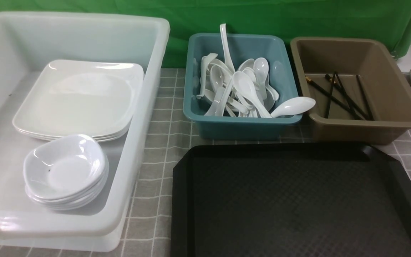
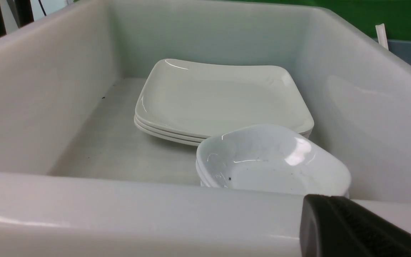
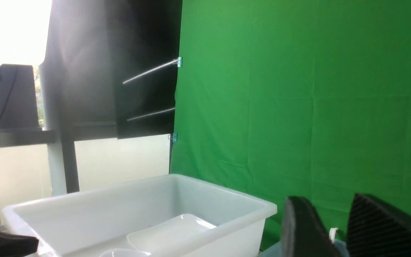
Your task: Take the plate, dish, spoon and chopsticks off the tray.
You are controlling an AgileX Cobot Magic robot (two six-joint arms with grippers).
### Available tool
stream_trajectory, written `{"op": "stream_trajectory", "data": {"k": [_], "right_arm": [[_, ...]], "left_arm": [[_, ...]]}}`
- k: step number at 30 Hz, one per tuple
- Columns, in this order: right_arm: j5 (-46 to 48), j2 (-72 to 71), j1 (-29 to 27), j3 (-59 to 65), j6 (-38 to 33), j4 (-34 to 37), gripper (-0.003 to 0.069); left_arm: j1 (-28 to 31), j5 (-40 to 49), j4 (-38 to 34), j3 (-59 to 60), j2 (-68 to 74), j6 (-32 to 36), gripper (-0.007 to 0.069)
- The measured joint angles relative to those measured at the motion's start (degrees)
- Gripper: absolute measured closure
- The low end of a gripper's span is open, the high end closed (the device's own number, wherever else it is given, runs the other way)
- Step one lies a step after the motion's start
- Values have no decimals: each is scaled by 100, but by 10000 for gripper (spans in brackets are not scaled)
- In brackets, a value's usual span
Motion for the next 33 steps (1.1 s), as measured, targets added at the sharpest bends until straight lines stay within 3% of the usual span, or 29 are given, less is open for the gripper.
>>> {"op": "stream_trajectory", "data": {"k": [3,9,12,15,20,27,33], "right_arm": [[415,-83,-707,0,-105,15,421],[1356,-72,-2818,653,-699,23,421],[1314,-60,-3769,1436,-783,40,421],[903,-57,-4351,2356,-756,73,421],[752,-57,-4572,2903,-711,73,421],[716,-57,-4149,2910,-782,73,421],[705,-57,-4129,2910,-782,73,421]], "left_arm": [[0,0,0,0,0,0,616],[0,5,1,0,0,0,616],[0,5,1,0,0,0,616],[0,5,1,0,0,0,616],[0,0,6,0,0,0,616],[0,5,6,0,0,0,616],[0,5,6,0,0,0,616]]}}
